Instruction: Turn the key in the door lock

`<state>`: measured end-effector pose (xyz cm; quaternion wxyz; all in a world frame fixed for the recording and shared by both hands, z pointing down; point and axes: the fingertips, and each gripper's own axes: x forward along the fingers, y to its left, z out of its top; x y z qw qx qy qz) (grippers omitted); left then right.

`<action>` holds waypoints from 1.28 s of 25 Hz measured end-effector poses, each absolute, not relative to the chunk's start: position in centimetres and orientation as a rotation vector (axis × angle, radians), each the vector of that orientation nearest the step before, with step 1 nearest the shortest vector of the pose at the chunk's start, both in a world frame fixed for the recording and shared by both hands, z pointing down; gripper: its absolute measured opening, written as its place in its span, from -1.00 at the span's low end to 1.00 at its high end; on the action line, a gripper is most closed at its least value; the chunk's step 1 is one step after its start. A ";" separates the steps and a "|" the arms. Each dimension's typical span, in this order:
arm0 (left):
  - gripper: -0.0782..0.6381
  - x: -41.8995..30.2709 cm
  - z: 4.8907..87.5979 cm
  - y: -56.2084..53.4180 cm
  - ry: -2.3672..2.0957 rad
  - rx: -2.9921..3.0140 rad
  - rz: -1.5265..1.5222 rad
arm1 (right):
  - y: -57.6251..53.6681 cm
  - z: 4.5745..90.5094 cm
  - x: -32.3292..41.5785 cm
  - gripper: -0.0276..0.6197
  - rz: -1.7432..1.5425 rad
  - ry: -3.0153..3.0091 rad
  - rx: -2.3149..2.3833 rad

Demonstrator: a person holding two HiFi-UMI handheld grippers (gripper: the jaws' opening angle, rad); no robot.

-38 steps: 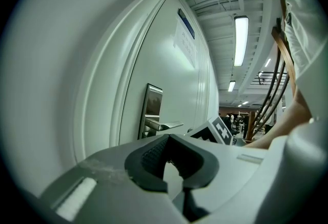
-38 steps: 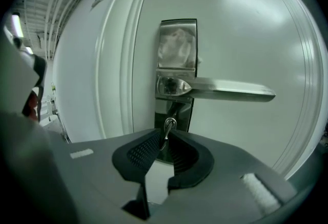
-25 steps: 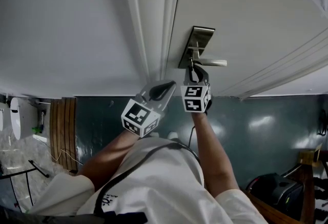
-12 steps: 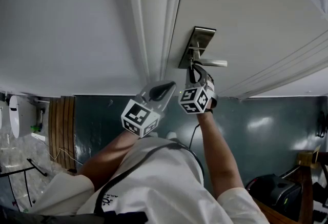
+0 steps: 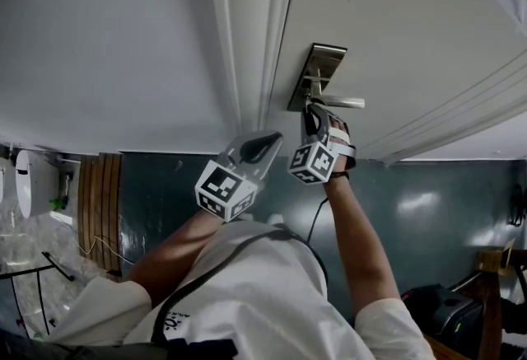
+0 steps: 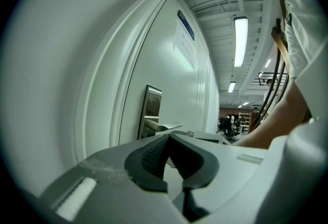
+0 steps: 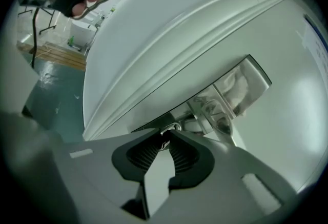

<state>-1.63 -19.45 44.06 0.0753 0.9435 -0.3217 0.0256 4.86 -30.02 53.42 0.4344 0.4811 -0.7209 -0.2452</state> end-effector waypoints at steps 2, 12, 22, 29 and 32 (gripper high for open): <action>-0.77 -1.5 44.0 -19.3 -0.967 2.830 0.077 | -30.0 53.5 4.8 -0.72 -0.672 -1.752 1.146; -0.77 -0.9 43.7 -18.7 -0.999 2.824 0.075 | -29.8 54.2 4.8 -0.69 -0.795 -1.622 0.974; -0.77 -1.5 43.2 -18.4 -1.062 2.799 0.071 | -28.5 53.1 6.0 -0.59 -0.668 -1.764 1.094; -0.77 -1.0 43.0 -17.9 -1.052 2.799 0.074 | -26.0 51.4 7.1 -0.57 -0.621 -1.868 1.189; -0.77 -0.6 43.1 -17.7 -1.047 2.799 0.080 | -24.6 50.5 7.6 -0.57 -0.567 -1.930 1.255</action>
